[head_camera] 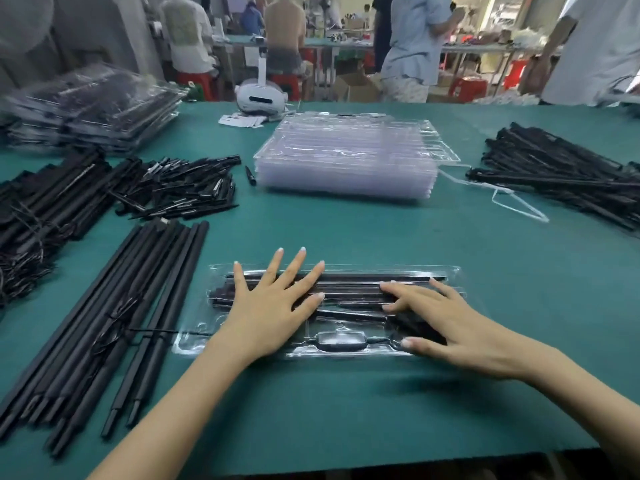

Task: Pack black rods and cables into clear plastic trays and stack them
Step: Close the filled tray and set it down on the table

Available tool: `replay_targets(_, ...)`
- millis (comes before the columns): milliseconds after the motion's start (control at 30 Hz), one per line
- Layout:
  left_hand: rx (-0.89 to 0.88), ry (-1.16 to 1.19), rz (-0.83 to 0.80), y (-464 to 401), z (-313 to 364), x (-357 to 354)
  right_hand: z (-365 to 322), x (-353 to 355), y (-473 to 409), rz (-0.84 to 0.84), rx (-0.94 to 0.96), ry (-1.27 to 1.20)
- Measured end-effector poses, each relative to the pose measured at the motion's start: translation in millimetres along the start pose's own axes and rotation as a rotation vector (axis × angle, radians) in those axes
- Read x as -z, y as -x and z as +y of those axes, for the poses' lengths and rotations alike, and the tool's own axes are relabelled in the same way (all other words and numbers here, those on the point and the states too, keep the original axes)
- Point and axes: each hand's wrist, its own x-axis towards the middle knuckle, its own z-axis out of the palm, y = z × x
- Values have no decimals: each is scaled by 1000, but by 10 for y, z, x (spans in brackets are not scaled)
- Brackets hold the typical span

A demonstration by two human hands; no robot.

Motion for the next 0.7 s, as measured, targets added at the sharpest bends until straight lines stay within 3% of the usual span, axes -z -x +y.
replay_targets(67,5,13,0,8,18,-9,-30,44,-100,91,-47,-65)
replay_targets(133,5,35,23,28,41,-12,-84,22,-214,155,-116,44)
replay_targets(300,-20,76,46,40,31,-7,-79,-175,-339,49,-215,285)
replay_targets(533,-44,44,43,1,95,19,-74,-187,-344,54,-222,264)
replay_targets(700,-224,96,72,-316,673,-13,-55,-215,-319,42,-242,286)
